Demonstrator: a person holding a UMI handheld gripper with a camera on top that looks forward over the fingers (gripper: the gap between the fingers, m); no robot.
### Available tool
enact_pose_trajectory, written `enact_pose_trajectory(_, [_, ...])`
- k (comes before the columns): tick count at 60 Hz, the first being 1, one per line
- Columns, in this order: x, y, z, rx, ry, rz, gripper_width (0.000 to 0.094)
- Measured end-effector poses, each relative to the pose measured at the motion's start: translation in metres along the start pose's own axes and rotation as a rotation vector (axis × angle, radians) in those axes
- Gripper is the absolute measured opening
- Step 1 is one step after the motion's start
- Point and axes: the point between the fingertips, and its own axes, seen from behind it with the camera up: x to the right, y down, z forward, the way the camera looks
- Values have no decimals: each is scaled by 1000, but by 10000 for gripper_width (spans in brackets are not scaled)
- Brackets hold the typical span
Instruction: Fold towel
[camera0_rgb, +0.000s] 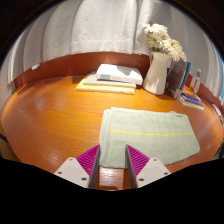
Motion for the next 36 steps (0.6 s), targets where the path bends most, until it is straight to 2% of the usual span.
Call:
enact_pose_trajectory(3, [6,0,0,9,18,25,346])
enact_pose_trajectory(6, [19,1,-1,19,66,11,118])
enact_pose_trajectory(12, [19,1,1,22,81,-28,64])
enact_pose_trajectory(20, [21,-5,-1,-28,80,-81,52])
enact_pose_trajectory(25, [34,-40,-23,30,59,-42,52])
enact_pose_trajectory(36, [128,-115,-70,151,124,-18,52])
